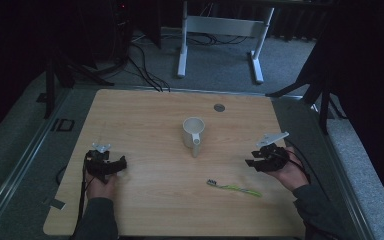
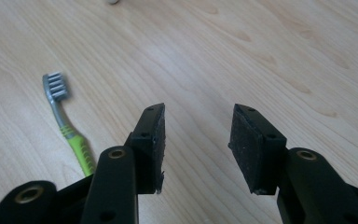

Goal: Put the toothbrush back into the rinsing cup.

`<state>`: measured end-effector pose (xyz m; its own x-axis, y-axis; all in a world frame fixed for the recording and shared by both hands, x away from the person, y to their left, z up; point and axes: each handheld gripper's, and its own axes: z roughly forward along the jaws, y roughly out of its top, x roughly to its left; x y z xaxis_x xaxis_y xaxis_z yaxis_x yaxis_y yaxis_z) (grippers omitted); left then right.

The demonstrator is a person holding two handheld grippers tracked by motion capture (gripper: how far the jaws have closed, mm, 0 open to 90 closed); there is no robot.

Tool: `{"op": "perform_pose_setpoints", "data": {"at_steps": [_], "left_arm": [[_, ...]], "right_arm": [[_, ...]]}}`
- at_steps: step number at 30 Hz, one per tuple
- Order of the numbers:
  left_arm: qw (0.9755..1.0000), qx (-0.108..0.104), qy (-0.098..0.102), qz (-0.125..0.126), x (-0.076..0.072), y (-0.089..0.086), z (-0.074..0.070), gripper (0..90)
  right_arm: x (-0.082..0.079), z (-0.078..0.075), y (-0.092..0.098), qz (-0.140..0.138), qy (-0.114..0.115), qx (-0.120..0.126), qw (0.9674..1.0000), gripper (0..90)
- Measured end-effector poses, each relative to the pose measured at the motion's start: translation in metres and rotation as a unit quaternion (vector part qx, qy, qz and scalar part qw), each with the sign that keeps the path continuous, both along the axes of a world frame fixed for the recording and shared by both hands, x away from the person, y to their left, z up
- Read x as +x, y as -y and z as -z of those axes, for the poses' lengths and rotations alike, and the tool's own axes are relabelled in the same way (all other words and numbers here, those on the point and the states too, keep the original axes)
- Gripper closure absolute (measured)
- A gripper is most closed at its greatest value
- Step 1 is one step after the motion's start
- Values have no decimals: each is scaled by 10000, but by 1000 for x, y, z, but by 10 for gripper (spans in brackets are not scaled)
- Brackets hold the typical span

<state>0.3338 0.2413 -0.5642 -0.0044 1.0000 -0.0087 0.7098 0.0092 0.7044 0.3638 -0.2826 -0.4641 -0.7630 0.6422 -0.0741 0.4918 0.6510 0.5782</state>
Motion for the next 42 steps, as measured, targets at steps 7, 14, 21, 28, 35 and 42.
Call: {"op": "perform_pose_setpoints", "data": {"at_steps": [7,14,21,28,35,42], "left_arm": [[10000,0,1,2,0,0,0,133],[10000,0,0,1,0,0,0,133],[10000,0,0,2,0,0,0,133],[10000,0,0,1,0,0,0,133],[10000,0,1,1,0,0,0,133],[10000,0,1,1,0,0,0,133]], "right_arm": [[1,1,-11,-265,-109,-224,9993,555],[0,2,-23,-486,-174,-392,9979,560],[1,3,-31,-672,-278,-573,9957,571],[0,4,-40,-885,-355,-718,9928,594],[1,6,-44,-989,-447,-789,9910,609],[1,8,-48,-1113,-601,-920,9877,616]]}}
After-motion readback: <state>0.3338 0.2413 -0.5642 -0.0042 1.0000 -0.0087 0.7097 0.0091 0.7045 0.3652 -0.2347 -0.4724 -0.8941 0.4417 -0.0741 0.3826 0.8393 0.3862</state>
